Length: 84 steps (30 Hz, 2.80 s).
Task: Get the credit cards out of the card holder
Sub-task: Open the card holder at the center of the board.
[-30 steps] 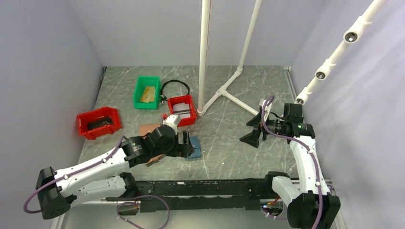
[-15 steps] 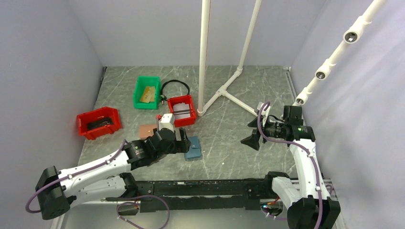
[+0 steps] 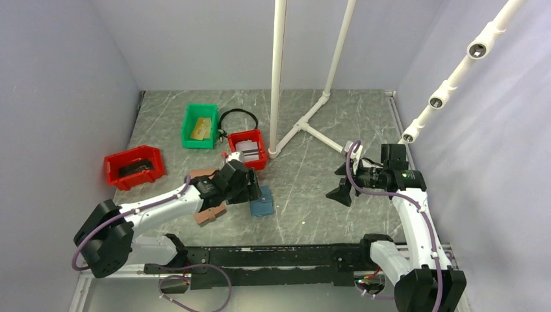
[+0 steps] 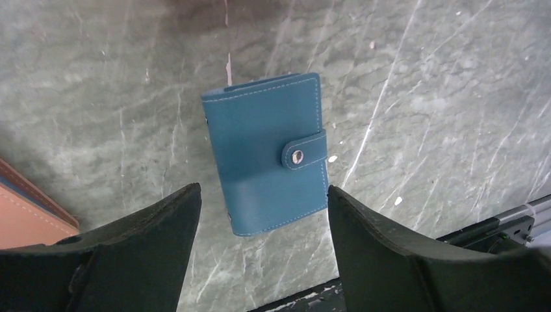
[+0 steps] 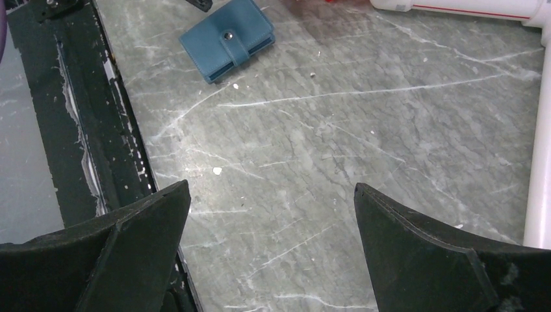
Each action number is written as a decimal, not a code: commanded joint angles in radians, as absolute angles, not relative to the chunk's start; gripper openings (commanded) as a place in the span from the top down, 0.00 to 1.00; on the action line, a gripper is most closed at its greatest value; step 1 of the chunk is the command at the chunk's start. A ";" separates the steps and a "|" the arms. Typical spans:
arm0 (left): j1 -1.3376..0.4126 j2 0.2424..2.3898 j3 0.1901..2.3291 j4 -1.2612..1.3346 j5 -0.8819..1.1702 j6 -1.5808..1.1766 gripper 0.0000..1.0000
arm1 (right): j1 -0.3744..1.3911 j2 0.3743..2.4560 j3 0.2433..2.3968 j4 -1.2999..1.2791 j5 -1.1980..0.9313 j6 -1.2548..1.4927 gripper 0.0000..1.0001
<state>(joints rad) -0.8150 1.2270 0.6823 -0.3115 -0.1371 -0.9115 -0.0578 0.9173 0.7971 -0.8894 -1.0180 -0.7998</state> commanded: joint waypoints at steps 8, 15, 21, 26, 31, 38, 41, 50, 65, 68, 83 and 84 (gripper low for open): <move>-0.711 1.248 0.577 -0.129 0.041 -0.983 0.21 | 0.036 0.930 0.802 -0.839 -0.969 -0.787 0.00; -0.670 1.307 0.528 0.015 0.105 -1.020 0.28 | 0.068 0.949 0.796 -0.829 -0.949 -0.781 0.00; -0.661 1.376 0.531 0.033 0.110 -1.043 0.39 | 0.101 0.963 0.794 -0.818 -0.922 -0.777 0.00; -0.660 1.409 0.505 0.023 0.087 -1.059 0.45 | 0.107 0.963 0.794 -0.819 -0.924 -0.778 0.00; -0.661 1.457 0.518 0.064 0.095 -0.993 0.86 | 0.113 0.971 0.792 -0.821 -0.929 -0.778 0.00; -0.663 1.353 0.451 0.228 0.165 -0.931 1.00 | 0.273 1.032 0.790 -0.799 -0.927 -0.756 0.00; -0.692 1.266 0.410 0.316 0.166 -0.949 1.00 | 0.355 1.068 0.792 -0.763 -0.897 -0.739 0.00; -0.896 1.272 0.456 0.386 0.003 -1.103 1.00 | 0.624 1.101 0.765 -0.553 -0.734 -0.733 0.02; -0.937 1.417 0.473 0.620 0.015 -1.227 1.00 | 0.766 1.186 0.734 -0.467 -0.511 -0.696 0.36; -0.937 1.423 0.460 0.678 0.035 -1.213 1.00 | 0.774 1.201 0.733 -0.462 -0.485 -0.695 0.41; -0.941 1.426 0.443 0.811 0.101 -1.239 1.00 | 0.778 1.229 0.732 -0.437 -0.405 -0.682 0.63; -0.941 1.428 0.442 0.823 0.104 -1.247 1.00 | 0.780 1.234 0.734 -0.430 -0.384 -0.670 0.68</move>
<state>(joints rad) -0.9329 1.4322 0.4309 0.6399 0.0505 -1.2087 0.7700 1.2232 0.7357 -0.4725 -0.4343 -0.6895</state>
